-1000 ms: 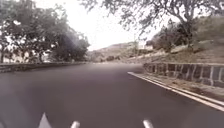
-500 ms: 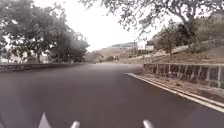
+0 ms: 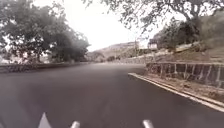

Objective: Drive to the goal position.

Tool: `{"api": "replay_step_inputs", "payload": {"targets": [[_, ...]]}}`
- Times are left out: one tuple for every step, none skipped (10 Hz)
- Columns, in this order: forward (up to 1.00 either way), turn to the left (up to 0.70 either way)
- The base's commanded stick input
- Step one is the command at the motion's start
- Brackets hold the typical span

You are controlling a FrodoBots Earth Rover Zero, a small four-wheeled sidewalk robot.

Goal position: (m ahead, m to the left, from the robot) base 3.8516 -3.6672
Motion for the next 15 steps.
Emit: {"api": "replay_step_inputs", "payload": {"targets": [[0.5,0.0],[0.5,0.0],[0.5,0.0],[0.5,0.0],[0.5,0.0],[0.5,0.0],[0.5,0.0],[0.5,0.0],[0.5,0.0],[0.5,-0.31],[0.5,-0.5],[0.5,-0.5],[0.5,-0.5],[0.5,-0.36],[0.5,-0.11]]}}
